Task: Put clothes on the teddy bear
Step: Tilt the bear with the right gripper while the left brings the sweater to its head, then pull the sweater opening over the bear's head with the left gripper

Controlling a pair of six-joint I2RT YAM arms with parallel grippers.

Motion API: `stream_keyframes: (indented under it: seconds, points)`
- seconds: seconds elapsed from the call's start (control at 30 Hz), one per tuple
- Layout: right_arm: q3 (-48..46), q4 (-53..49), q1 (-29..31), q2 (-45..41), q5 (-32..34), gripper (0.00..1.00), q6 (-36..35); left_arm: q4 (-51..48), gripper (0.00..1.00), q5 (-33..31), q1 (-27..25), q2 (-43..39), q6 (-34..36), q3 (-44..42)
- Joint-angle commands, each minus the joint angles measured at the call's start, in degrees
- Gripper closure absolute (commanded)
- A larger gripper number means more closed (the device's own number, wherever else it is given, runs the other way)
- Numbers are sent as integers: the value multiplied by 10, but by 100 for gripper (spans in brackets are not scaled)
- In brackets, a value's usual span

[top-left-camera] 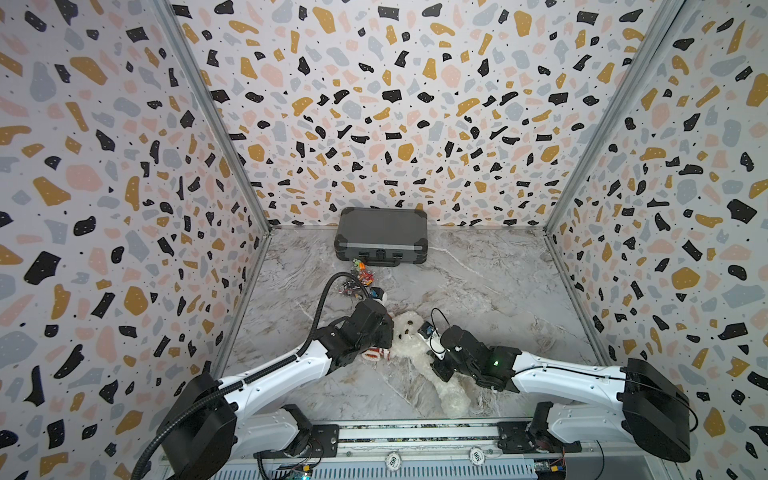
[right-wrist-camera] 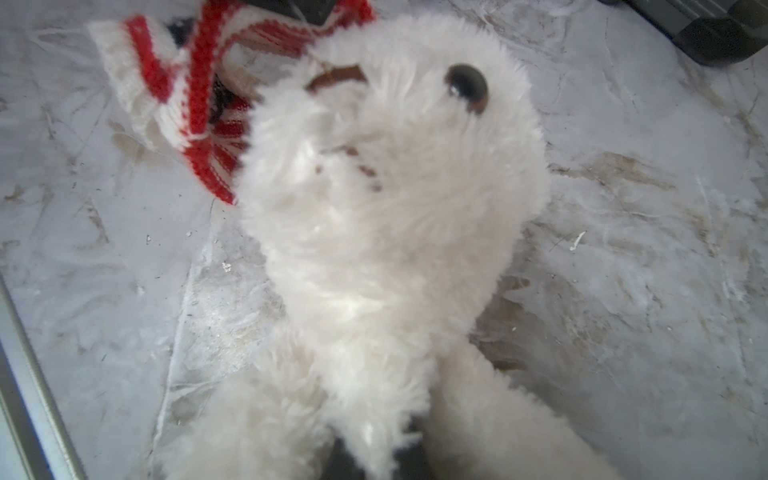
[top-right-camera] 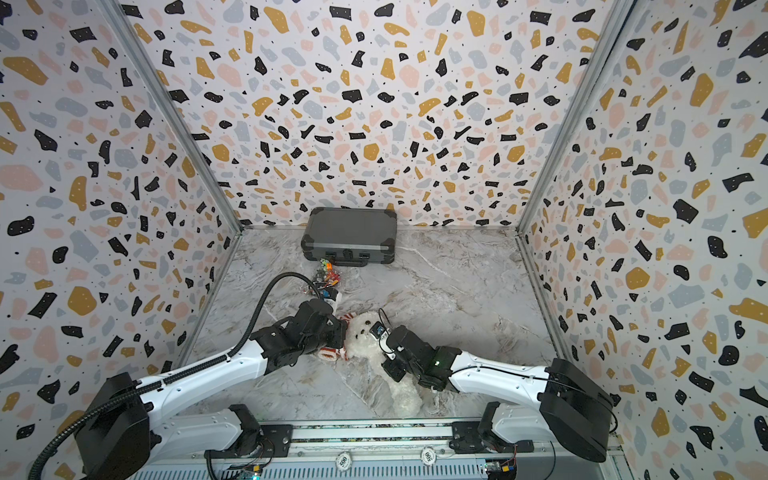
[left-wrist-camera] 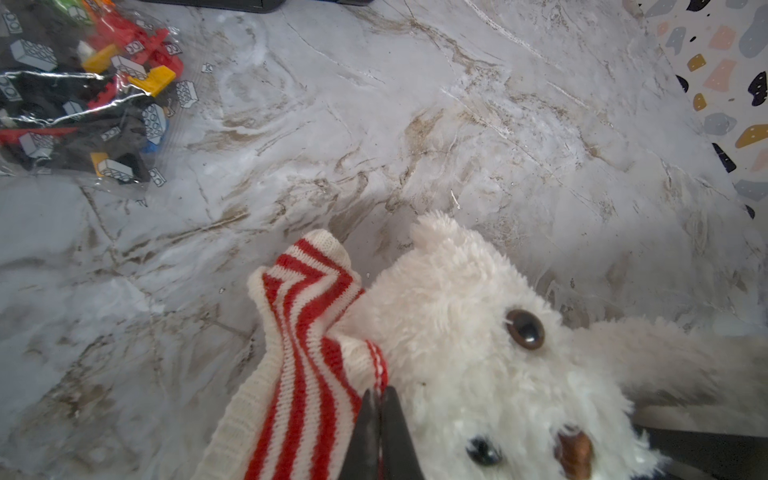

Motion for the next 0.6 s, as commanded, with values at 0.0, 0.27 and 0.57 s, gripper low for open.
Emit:
stream_keyframes:
  seconds: [0.0,0.27,0.57]
  points:
    - [-9,11,4,-29,14,100,20,19,100,7,2,-1,-8,-11]
    - [-34,6,4,-54,50,100,84,11,100,-12,2,1,-21,-25]
    - [-39,-8,13,-61,49,100,79,19,100,7,2,-3,-27,-57]
